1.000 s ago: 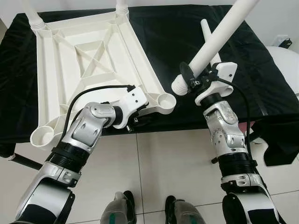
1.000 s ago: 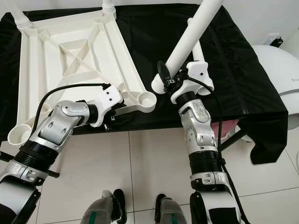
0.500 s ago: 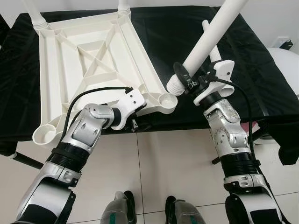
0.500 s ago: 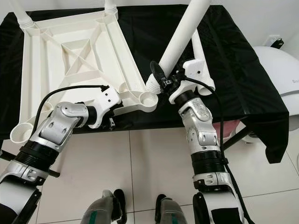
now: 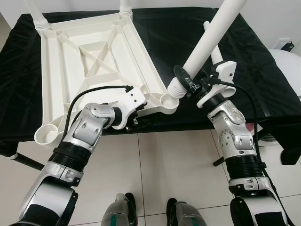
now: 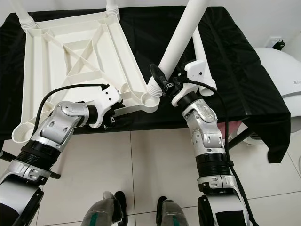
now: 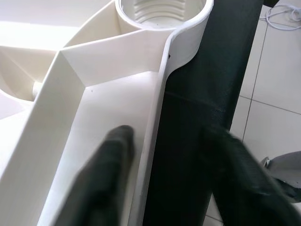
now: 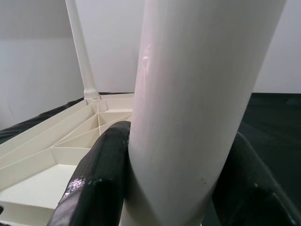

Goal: Building children table

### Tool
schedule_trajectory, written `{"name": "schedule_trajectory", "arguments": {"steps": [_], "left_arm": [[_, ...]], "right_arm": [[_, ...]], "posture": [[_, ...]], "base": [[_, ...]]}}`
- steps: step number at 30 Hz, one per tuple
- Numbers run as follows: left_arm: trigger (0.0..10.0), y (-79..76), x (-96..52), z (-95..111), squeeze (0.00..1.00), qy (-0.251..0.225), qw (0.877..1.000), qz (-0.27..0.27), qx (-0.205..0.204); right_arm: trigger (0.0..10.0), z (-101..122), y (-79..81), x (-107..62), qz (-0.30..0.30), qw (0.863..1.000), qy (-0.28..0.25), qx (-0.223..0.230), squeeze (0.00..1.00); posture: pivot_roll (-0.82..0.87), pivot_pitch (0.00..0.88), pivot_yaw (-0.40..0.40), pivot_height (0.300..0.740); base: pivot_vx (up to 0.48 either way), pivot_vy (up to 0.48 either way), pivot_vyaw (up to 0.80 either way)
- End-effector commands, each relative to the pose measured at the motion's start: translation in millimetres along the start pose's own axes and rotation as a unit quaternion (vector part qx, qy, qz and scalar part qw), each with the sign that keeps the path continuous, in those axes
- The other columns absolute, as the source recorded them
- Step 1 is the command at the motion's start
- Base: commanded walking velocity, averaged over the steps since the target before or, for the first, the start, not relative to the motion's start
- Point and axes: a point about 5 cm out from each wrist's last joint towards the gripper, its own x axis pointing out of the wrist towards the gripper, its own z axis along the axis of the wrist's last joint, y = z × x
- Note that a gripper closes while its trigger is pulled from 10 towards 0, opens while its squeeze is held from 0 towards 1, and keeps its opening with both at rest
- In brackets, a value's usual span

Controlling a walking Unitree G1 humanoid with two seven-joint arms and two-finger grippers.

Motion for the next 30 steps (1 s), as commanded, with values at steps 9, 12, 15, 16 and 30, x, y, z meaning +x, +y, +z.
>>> {"name": "schedule_trajectory", "arguments": {"steps": [9, 12, 15, 16, 30], "left_arm": [[0.7, 12.8, -3.8, 9.7, 0.00, -0.007, 0.998, 0.053, 0.020], [4.9, 14.6, -4.1, 10.5, 0.00, -0.008, 0.998, 0.054, 0.023], [10.0, 14.9, -4.2, 10.3, 0.00, -0.007, 0.998, 0.054, 0.022], [10.0, 14.9, -4.2, 10.3, 0.00, -0.007, 0.998, 0.054, 0.022], [10.0, 0.8, -8.4, 8.7, 0.00, -0.004, 0.998, 0.003, 0.056]], "right_arm": [[10.0, 0.3, -0.7, -3.7, 0.004, 1.000, -0.004, 0.006, 0.00], [10.0, -1.3, -3.4, -5.6, 0.000, 1.000, 0.001, 0.005, 0.00], [10.0, -1.9, -4.4, -6.5, -0.001, 1.000, 0.003, 0.004, 0.00], [10.0, -1.9, -4.4, -6.5, -0.001, 1.000, 0.003, 0.004, 0.00], [10.0, -3.6, -7.8, -6.1, 0.018, 1.000, 0.019, -0.009, 0.00]], "posture": [[-0.09, 0.190, 0.021, 0.740], [-0.09, 0.192, 0.022, 0.740], [-0.09, 0.192, 0.022, 0.740], [-0.09, 0.192, 0.022, 0.740], [-0.08, 0.197, 0.016, 0.740]], "base": [[0.000, 0.000, 0.00], [0.000, 0.000, 0.00], [0.000, 0.000, 0.00], [0.000, 0.000, 0.00], [0.000, 0.000, 0.00]]}}
